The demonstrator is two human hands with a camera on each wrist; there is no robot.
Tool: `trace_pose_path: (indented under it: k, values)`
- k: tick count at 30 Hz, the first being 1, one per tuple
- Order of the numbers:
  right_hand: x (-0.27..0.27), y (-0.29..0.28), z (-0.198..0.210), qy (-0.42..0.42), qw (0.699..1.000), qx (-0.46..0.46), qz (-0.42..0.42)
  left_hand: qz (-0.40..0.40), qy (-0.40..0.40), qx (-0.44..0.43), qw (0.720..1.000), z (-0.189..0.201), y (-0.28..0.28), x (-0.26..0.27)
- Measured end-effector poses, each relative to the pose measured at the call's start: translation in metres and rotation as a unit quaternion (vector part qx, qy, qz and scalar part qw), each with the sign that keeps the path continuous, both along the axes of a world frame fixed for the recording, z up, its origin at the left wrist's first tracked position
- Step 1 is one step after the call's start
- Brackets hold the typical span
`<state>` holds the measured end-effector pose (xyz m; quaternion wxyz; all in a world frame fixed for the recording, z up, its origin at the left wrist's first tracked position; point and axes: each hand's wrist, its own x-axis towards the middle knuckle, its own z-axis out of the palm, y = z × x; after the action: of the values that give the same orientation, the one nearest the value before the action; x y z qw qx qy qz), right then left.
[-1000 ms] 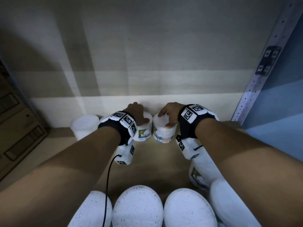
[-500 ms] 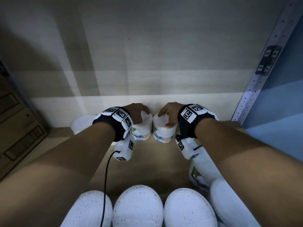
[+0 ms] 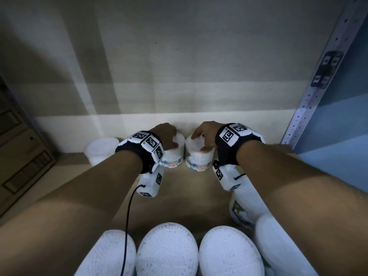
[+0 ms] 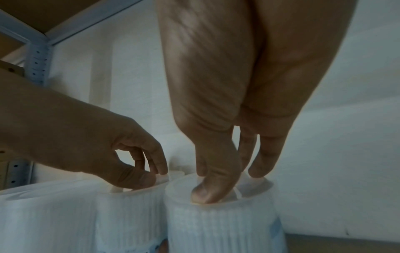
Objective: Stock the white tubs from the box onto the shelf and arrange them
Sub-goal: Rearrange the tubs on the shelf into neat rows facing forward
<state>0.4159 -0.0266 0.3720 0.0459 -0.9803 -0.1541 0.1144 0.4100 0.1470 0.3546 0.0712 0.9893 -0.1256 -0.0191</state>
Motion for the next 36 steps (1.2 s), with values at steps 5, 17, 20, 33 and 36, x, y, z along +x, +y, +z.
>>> trace_pose_path:
  k: [5, 17, 20, 33, 36]
  values:
    - [0.000, 0.000, -0.001, -0.001, 1.000, -0.002, -0.012, -0.034, 0.021, 0.011, 0.999, 0.005, 0.008, 0.000]
    - [0.019, 0.012, -0.019, 0.025, 0.997, -0.078, -0.006, -0.053, 0.048, 0.067, 0.995, 0.012, 0.000, -0.010]
    - [0.013, 0.014, -0.024, 0.033, 0.993, -0.113, 0.010, -0.058, 0.062, 0.100, 0.991, 0.012, -0.002, -0.023]
    - [-0.123, 0.018, 0.033, 0.012, 0.989, -0.140, 0.038, -0.050, 0.073, 0.168, 0.982, 0.007, -0.003, -0.077]
    - [-0.122, 0.018, 0.020, -0.008, 0.992, -0.121, 0.027, -0.051, 0.089, 0.135, 0.986, 0.010, -0.001, -0.093]
